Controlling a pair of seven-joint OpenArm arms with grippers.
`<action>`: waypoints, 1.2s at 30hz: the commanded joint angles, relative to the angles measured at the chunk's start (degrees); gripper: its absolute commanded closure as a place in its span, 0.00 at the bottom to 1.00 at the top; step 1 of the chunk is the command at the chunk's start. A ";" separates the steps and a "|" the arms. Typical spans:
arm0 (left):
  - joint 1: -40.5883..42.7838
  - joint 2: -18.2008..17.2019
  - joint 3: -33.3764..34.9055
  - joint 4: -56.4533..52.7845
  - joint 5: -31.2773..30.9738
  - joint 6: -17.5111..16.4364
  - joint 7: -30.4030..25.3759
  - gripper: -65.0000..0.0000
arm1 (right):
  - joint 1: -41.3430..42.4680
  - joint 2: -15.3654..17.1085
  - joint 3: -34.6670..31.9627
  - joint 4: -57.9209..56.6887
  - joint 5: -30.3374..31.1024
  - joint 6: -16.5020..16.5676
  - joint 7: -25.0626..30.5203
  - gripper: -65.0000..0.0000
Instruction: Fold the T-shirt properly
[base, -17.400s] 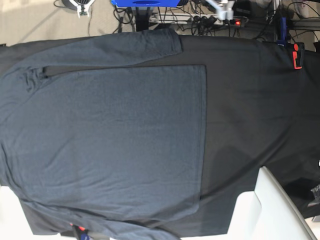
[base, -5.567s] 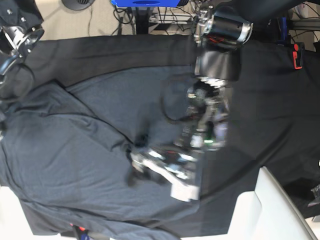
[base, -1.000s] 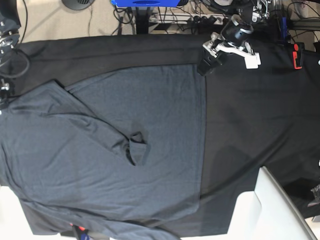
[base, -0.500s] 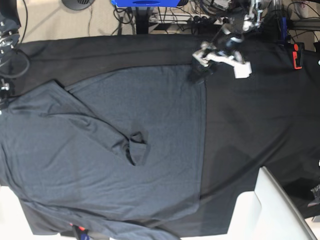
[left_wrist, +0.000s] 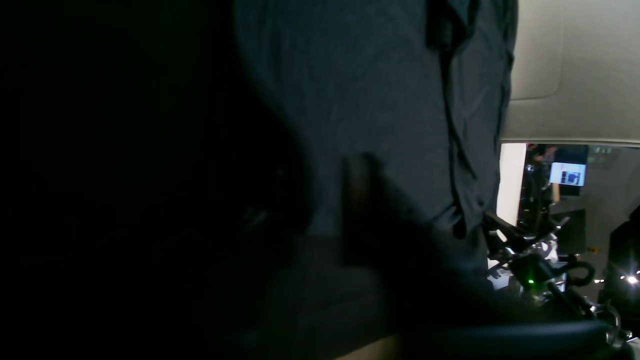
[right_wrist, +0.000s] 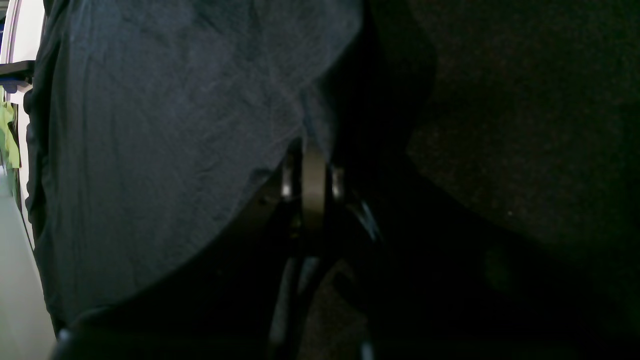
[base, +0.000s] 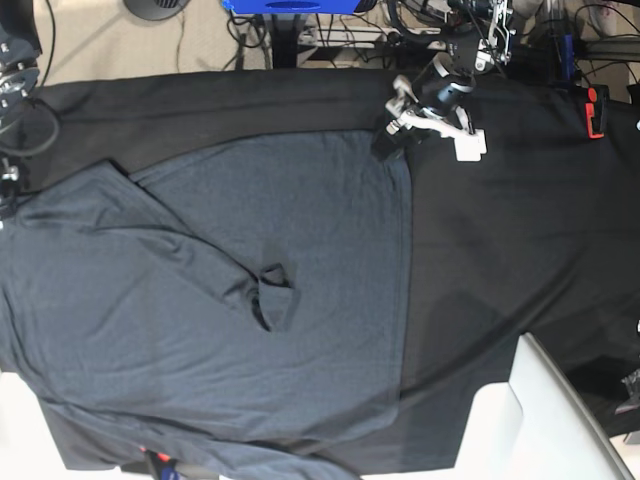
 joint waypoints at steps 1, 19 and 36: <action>-0.18 -0.09 -0.16 0.78 -1.09 -0.90 -0.68 1.00 | 0.84 1.47 -0.08 1.03 0.43 0.56 0.72 1.00; 0.79 -1.93 -8.69 11.33 -1.35 -0.82 12.24 1.00 | -1.62 0.06 0.44 14.65 0.43 0.38 -10.01 1.00; 3.43 -3.25 -10.27 11.77 -1.09 -0.82 13.91 1.00 | -6.28 -1.52 0.53 21.51 0.69 -3.49 -17.39 1.00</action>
